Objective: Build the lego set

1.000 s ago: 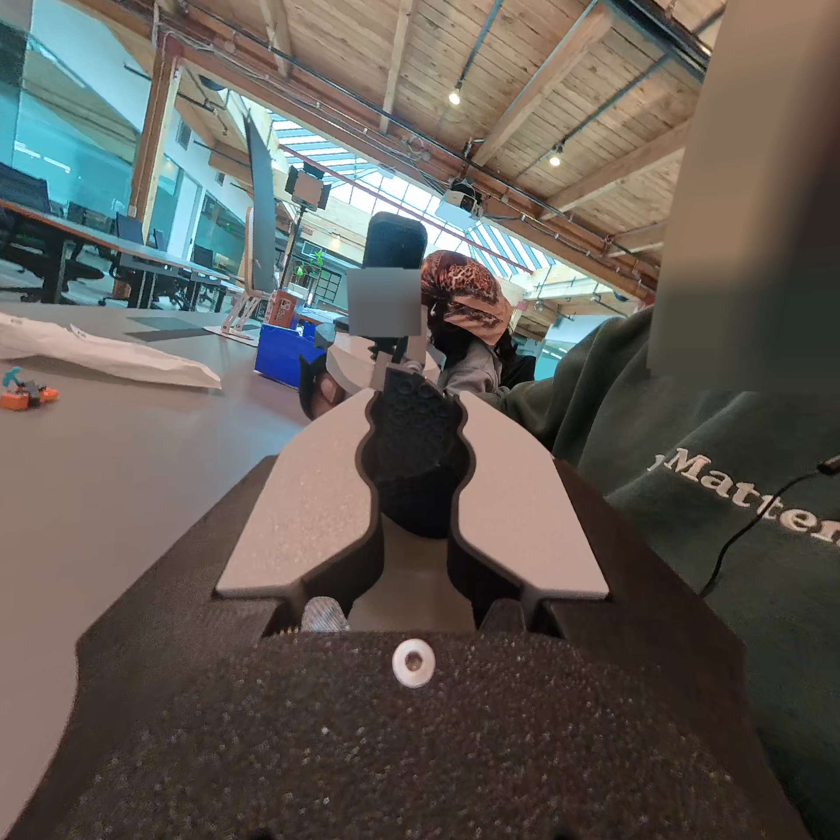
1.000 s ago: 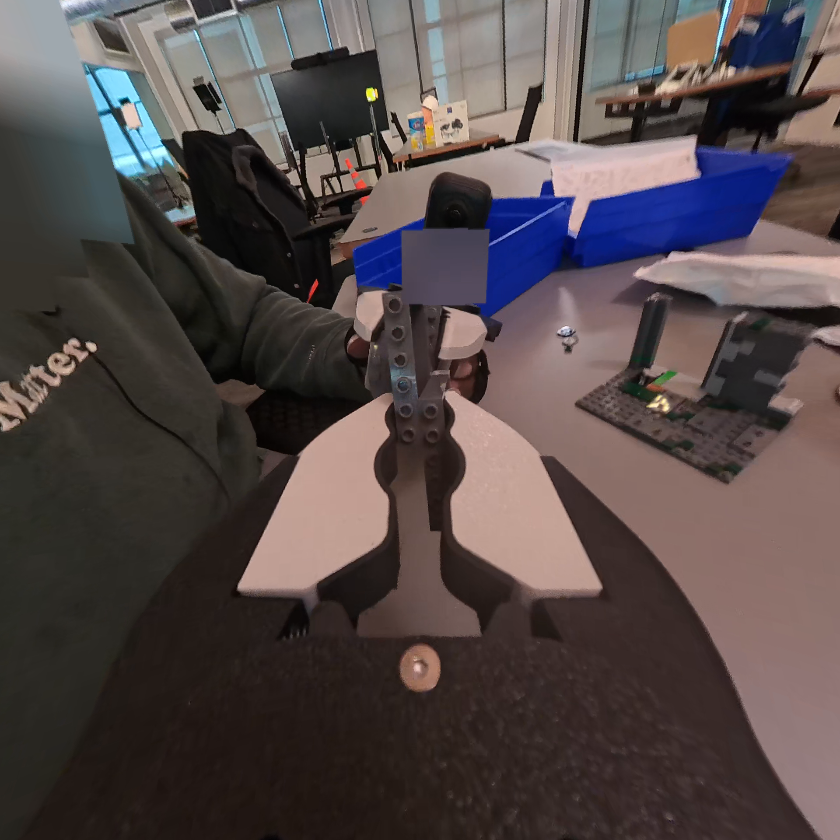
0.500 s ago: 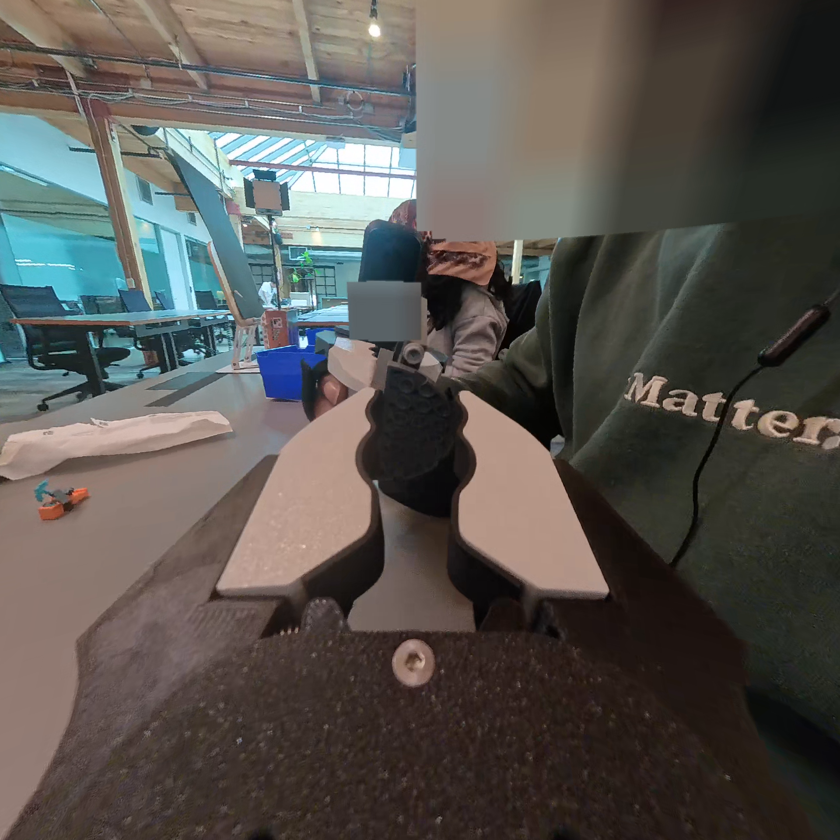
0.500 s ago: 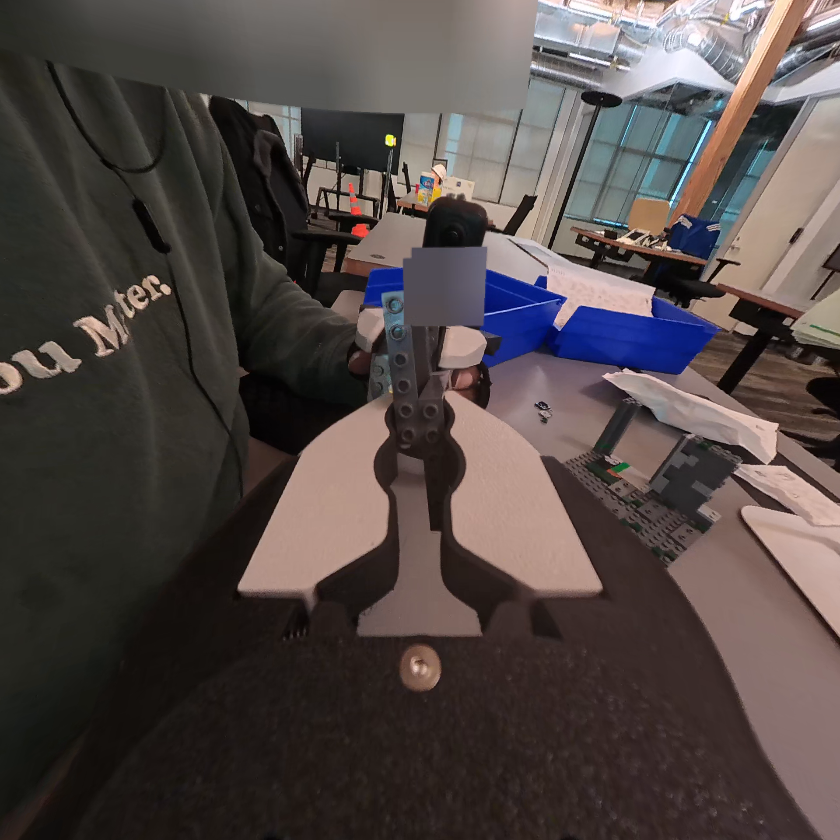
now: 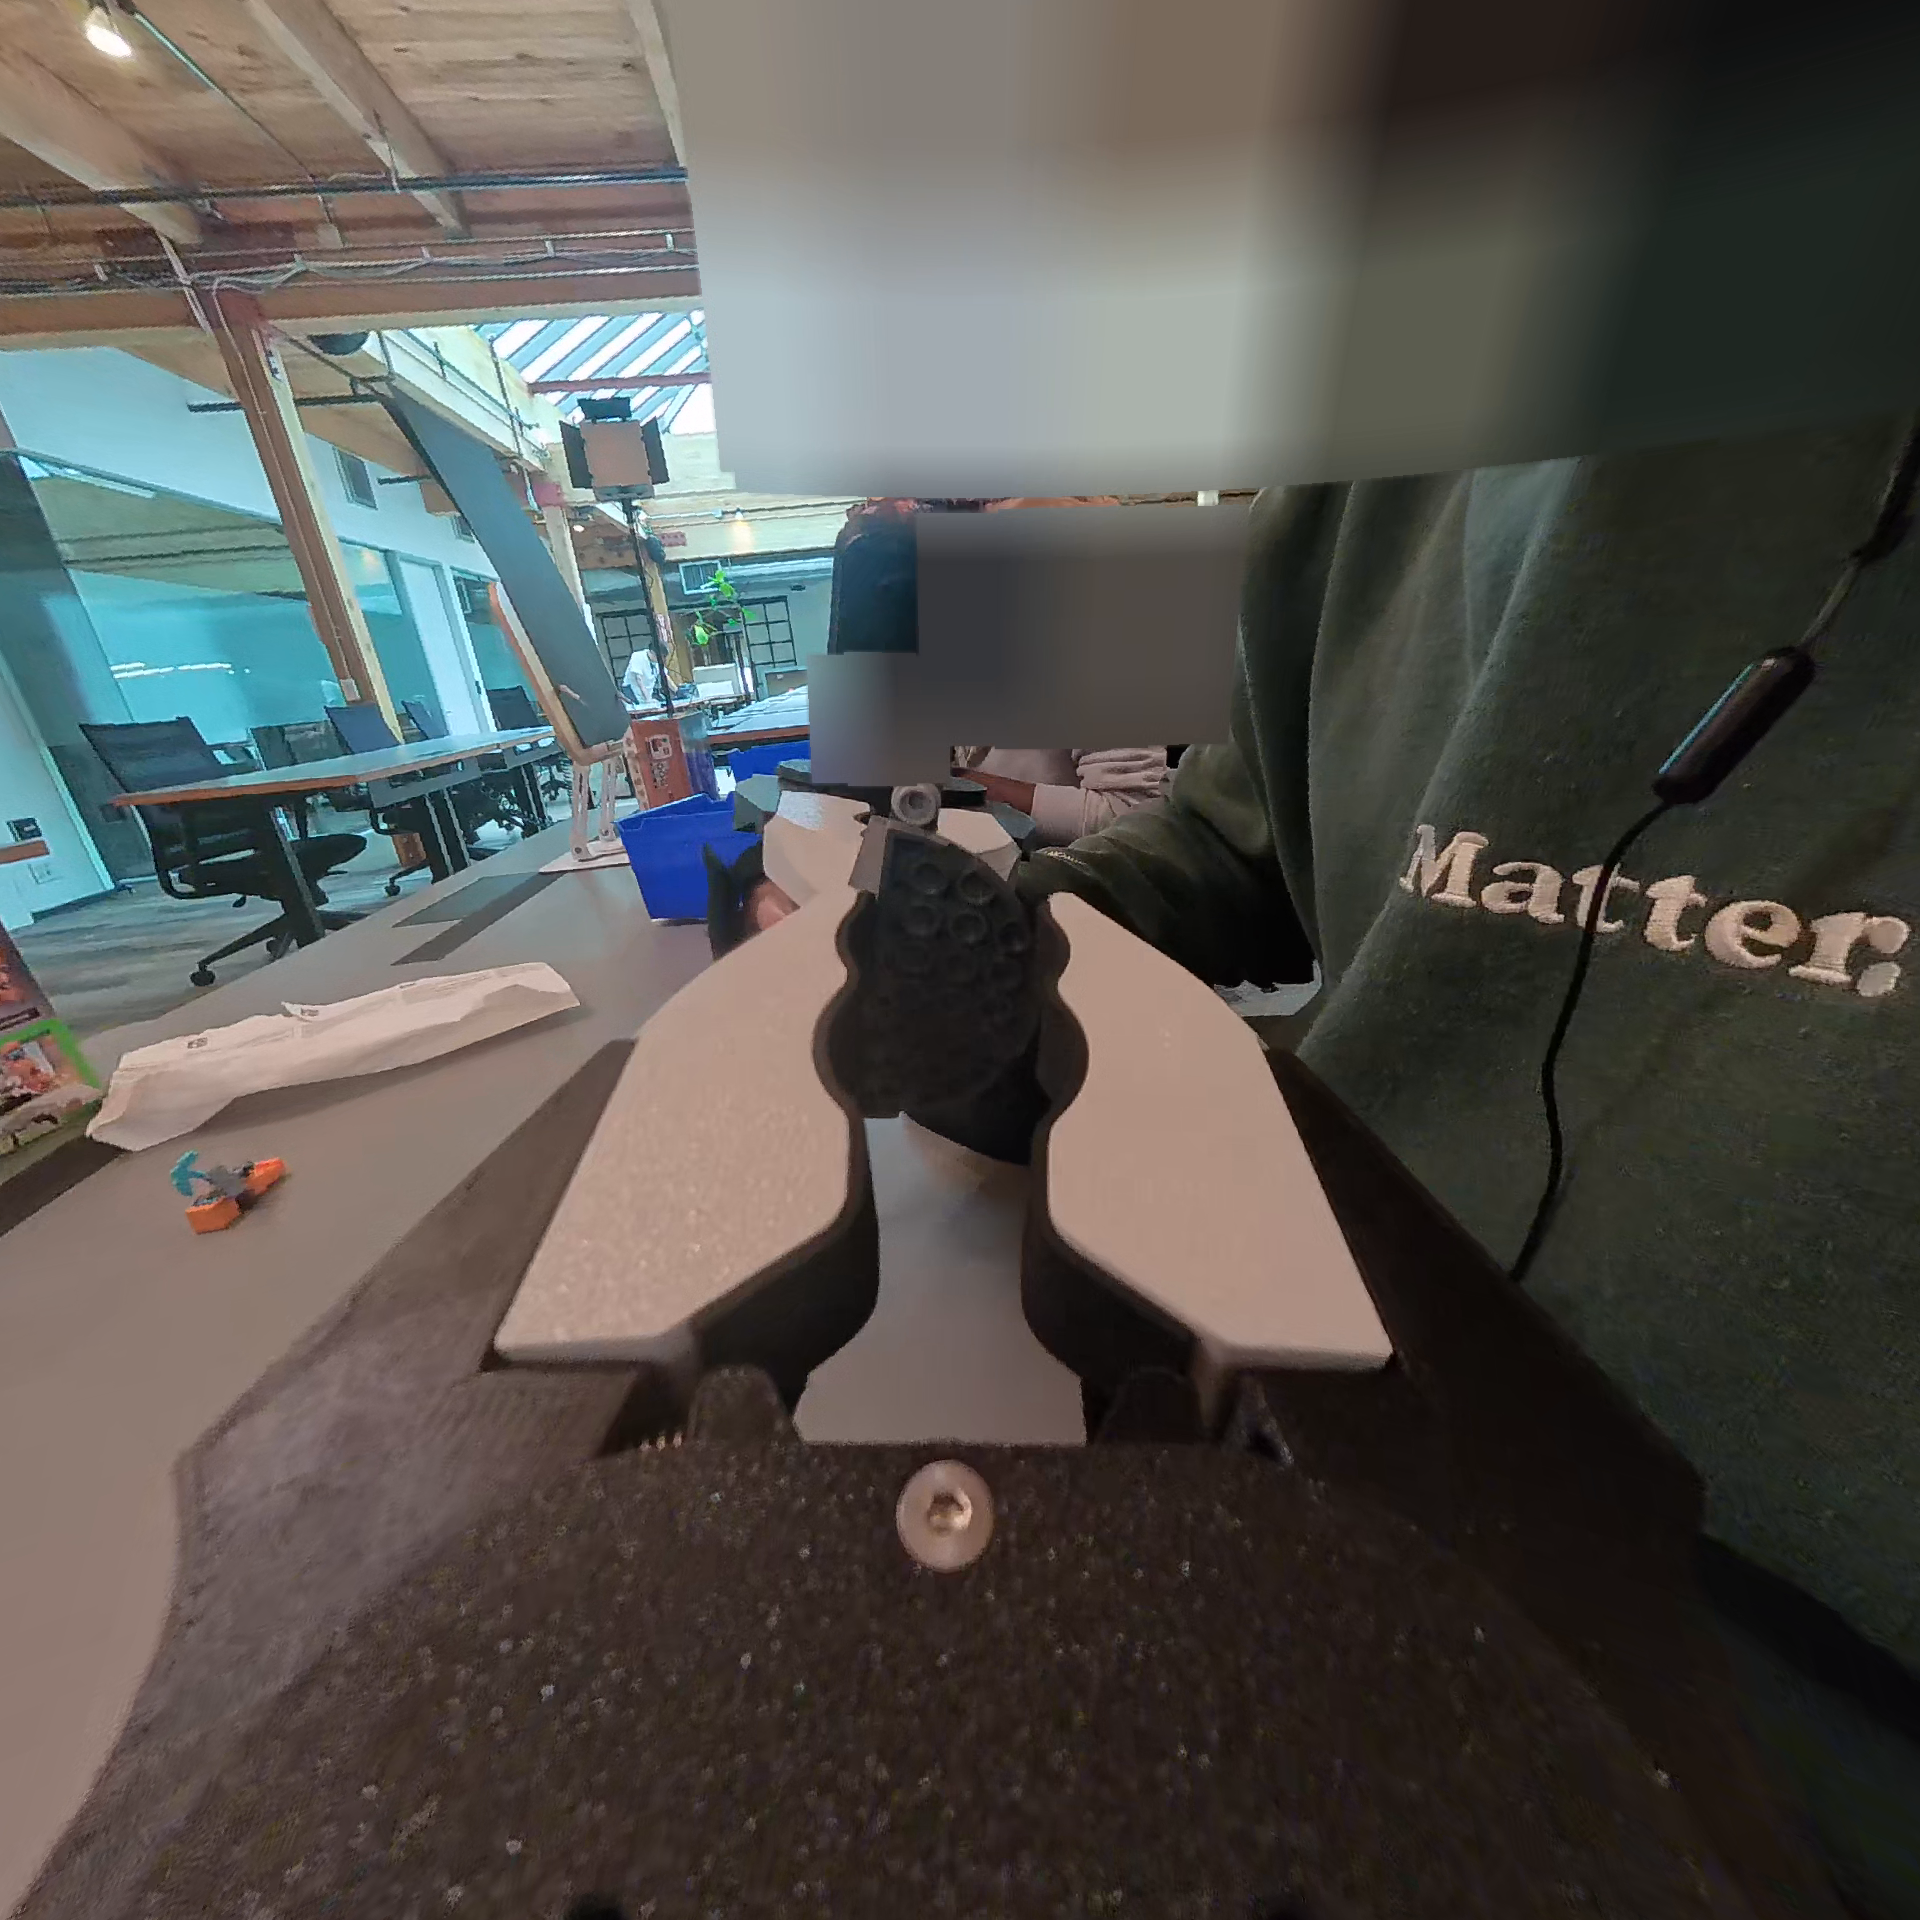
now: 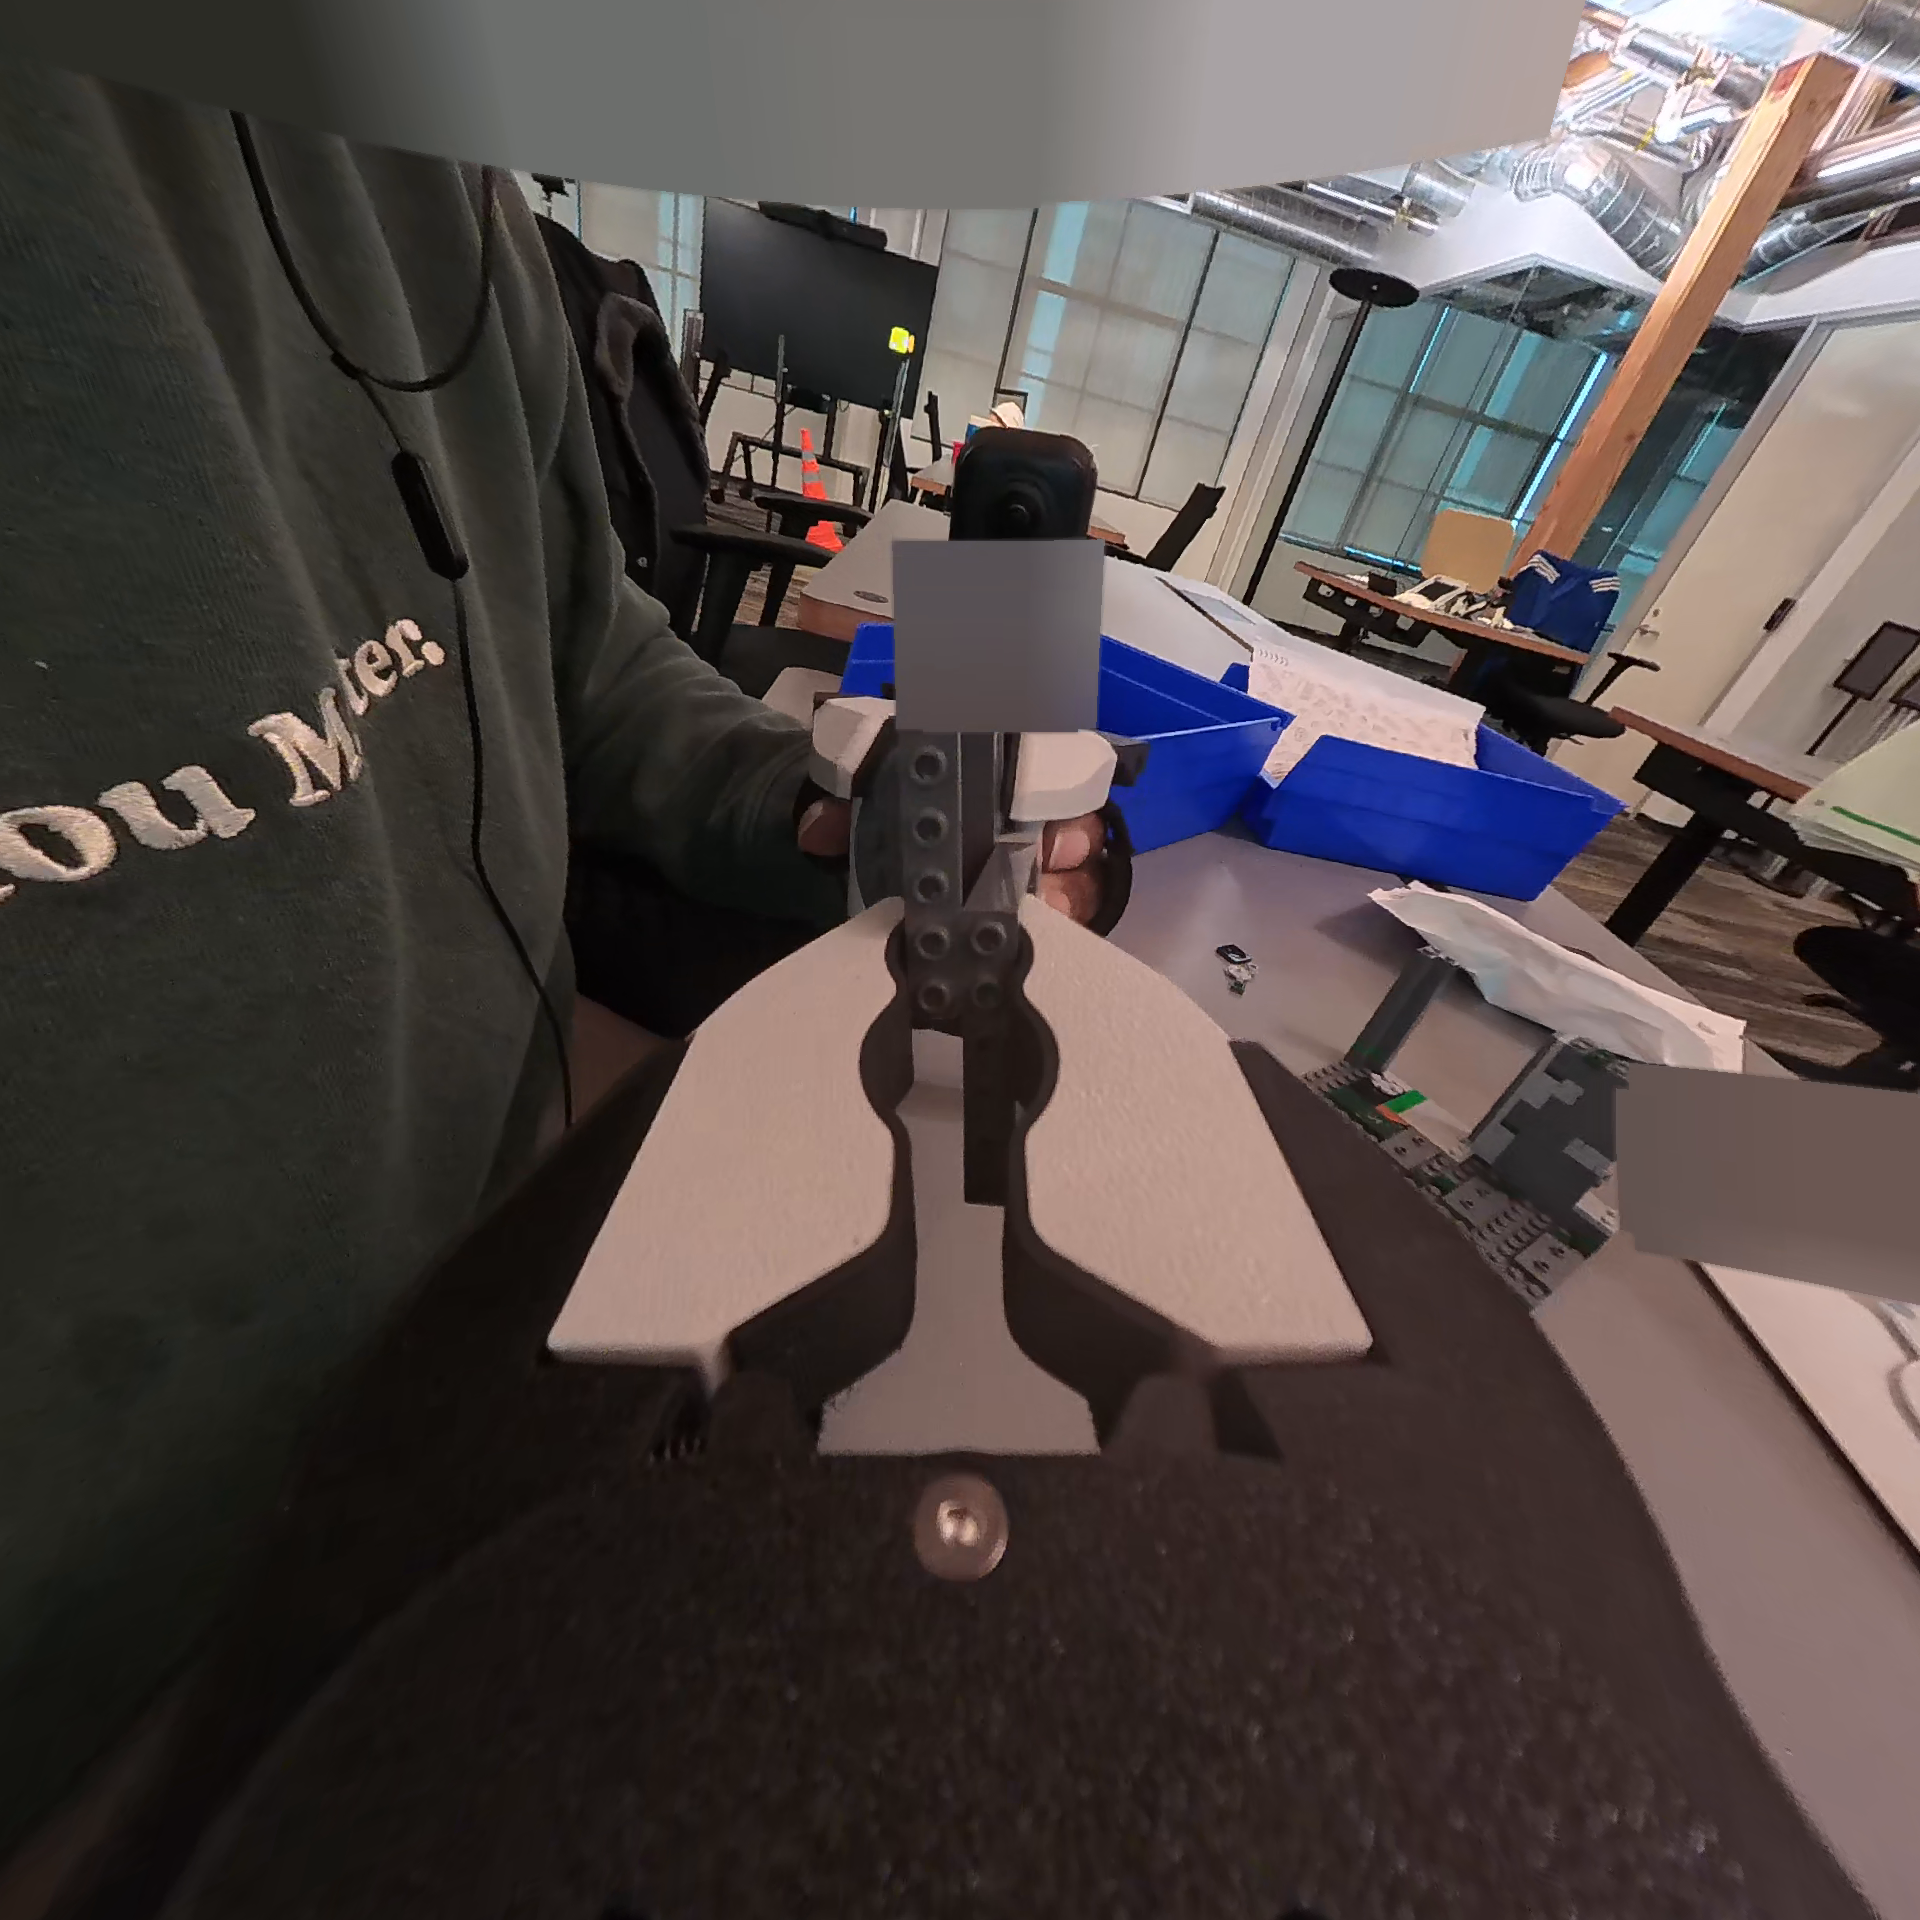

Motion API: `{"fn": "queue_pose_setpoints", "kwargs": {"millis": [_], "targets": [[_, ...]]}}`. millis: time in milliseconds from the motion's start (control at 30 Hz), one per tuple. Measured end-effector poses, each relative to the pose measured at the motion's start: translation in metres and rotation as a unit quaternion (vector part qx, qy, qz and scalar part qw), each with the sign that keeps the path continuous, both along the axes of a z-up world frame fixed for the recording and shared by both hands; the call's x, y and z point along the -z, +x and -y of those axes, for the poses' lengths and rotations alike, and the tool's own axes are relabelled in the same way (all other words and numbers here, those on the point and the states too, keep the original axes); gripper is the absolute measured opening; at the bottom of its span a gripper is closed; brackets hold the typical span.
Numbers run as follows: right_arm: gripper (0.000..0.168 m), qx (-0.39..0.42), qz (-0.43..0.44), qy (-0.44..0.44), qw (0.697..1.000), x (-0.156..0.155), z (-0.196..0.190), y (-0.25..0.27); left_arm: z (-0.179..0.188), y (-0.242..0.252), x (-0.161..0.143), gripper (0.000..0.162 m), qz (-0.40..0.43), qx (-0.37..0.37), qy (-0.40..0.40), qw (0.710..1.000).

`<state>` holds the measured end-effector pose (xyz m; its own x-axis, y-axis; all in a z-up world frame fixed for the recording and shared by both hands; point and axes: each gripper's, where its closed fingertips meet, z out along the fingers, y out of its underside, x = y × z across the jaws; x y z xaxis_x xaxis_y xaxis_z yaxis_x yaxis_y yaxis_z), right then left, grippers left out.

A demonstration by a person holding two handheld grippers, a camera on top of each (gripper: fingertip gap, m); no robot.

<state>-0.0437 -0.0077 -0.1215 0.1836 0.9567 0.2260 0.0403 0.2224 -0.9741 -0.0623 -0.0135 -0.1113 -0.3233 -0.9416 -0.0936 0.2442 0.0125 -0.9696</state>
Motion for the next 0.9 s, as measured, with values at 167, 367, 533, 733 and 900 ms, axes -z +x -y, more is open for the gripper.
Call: {"fn": "queue_pose_setpoints", "kwargs": {"millis": [167,367,533,733,900], "targets": [[0.012,0.000,0.002,-0.060,0.998,0.007,-0.010,0.003,-0.011,0.003,0.007,0.029,-0.023,0.003,-0.051,0.998],[0.012,0.008,-0.005,-0.175,0.985,0.010,-0.026,0.004,-0.030,0.004,0.008,0.029,-0.024,0.006,-0.141,0.990],[0.012,0.016,-0.003,-0.238,0.971,0.013,-0.037,0.004,-0.042,0.004,0.011,0.028,-0.032,0.013,-0.208,0.978],[0.012,0.015,-0.019,-0.353,0.935,0.019,-0.049,0.007,-0.056,0.007,0.017,0.029,-0.049,0.027,-0.315,0.947],[0.012,0.011,-0.014,-0.414,0.910,0.026,-0.052,0.009,-0.060,0.010,0.025,0.029,-0.071,0.042,-0.372,0.925]]}}
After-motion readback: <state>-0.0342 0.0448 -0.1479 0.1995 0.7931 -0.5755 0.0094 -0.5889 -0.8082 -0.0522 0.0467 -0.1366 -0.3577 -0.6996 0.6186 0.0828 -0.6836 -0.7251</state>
